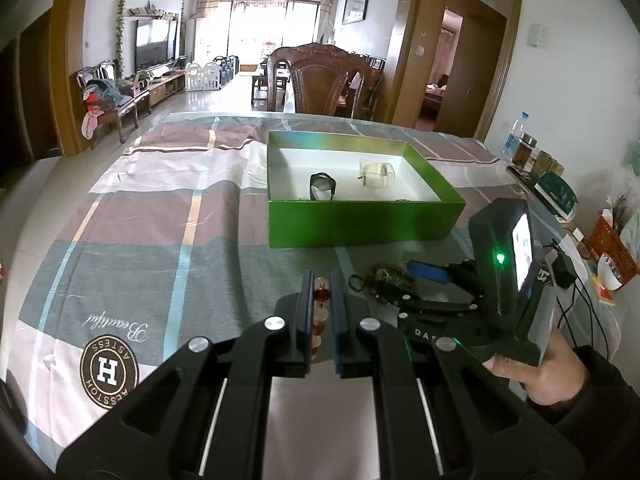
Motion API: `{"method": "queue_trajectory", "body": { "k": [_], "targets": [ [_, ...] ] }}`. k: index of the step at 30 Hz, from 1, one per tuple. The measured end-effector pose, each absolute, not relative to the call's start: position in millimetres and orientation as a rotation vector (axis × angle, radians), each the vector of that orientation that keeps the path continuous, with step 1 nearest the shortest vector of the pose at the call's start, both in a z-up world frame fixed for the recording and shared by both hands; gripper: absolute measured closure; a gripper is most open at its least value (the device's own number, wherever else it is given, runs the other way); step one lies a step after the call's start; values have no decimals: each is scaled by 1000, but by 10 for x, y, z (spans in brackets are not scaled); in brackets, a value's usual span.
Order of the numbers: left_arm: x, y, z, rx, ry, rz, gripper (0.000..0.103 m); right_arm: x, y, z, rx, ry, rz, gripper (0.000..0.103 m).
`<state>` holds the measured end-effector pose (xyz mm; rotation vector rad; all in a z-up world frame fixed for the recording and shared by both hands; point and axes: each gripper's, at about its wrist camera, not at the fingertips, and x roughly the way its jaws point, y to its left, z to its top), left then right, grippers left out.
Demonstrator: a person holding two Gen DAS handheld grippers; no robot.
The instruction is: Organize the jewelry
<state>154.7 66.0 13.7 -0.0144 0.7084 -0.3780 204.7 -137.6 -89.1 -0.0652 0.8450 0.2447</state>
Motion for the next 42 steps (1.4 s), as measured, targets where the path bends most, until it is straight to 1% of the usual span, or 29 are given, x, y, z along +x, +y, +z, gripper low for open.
{"method": "queue_trajectory", "body": {
  "k": [2,4,5,6,9,10,15,19,30,33,42],
  "targets": [
    [1561,658,124,-16,711,-379,95,2083,-1378,-913,-54,861,259,60],
    [1573,656,106,-14,717,-379,95,2095,-1355,-902,-58,860,267,73],
    [1576,653,97,-12,719,-380,95,2097,-1341,-898,-61,861,271,76],
    [1579,650,85,-10,722,-380,95,2100,-1326,-896,-65,867,271,86],
    [1583,650,73,-10,726,-379,95,2102,-1295,-913,-85,875,275,89],
    [1583,651,74,-10,725,-378,95,2099,-1301,-908,-80,874,277,97],
    [1577,653,79,-8,722,-378,95,2066,-1363,-859,-50,861,280,97],
    [1560,649,96,-10,721,-379,95,1974,-1428,-716,-12,825,288,97],
    [1378,524,299,7,698,-403,95,1352,-1677,175,102,661,343,97],
    [1291,463,382,10,684,-417,95,1171,-1707,343,107,626,349,97],
    [1114,344,431,23,678,-437,95,862,-1795,407,120,608,339,97]
  ]
}}
